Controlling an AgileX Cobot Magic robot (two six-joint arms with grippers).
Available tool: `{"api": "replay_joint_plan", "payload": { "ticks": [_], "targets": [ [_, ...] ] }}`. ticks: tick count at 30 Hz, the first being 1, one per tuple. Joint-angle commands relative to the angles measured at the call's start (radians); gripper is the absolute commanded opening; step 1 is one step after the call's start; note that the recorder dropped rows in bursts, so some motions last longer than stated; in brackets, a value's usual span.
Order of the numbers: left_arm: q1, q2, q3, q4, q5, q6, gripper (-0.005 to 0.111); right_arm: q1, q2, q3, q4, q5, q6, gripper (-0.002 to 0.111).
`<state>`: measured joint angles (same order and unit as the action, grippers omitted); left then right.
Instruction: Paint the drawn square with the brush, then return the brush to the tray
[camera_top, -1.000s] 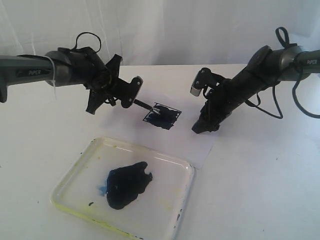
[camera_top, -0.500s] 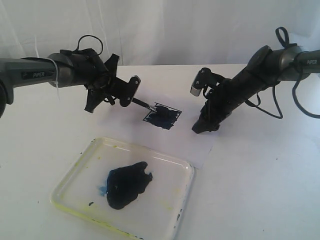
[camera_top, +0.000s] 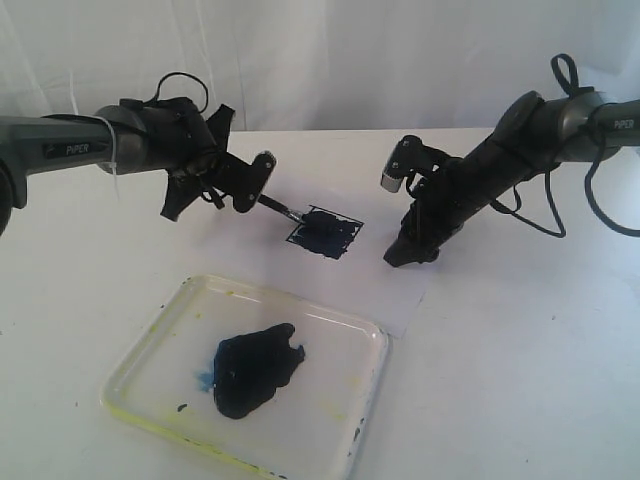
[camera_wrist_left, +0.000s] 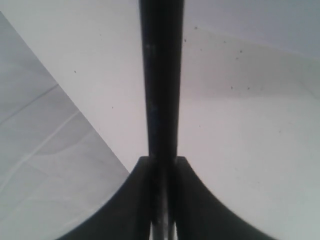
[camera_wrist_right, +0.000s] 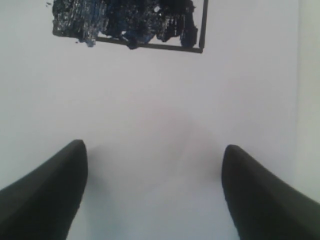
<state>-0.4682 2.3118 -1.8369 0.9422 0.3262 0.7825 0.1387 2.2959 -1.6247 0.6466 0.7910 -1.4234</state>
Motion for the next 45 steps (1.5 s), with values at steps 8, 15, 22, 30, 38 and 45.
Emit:
{"api": "replay_joint_plan", "payload": {
  "ticks": [8,15,22,30,38,45],
  "targets": [
    [-0.001,0.0,-0.004,0.202,0.043,-0.203,0.0,-0.006,0.041,0.02,-0.098,0.002,0.01,0.07],
    [-0.001,0.0,-0.004,0.202,0.078,-0.203,0.0,-0.006,0.041,0.02,-0.098,-0.002,0.011,0.07],
    [-0.001,0.0,-0.004,0.183,0.098,-0.201,0.0,-0.006,0.041,0.02,-0.098,-0.004,0.011,0.07],
    [-0.001,-0.02,-0.002,0.109,0.085,-0.159,0.0,-0.006,0.041,0.02,-0.098,-0.012,0.011,0.07],
    [-0.001,-0.02,0.0,-0.021,0.116,-0.027,0.0,-0.006,0.041,0.02,-0.1,-0.012,0.011,0.07],
    [-0.001,-0.02,0.0,-0.031,0.164,0.03,0.0,-0.006,0.041,0.02,-0.1,-0.014,0.011,0.07]
  ]
}}
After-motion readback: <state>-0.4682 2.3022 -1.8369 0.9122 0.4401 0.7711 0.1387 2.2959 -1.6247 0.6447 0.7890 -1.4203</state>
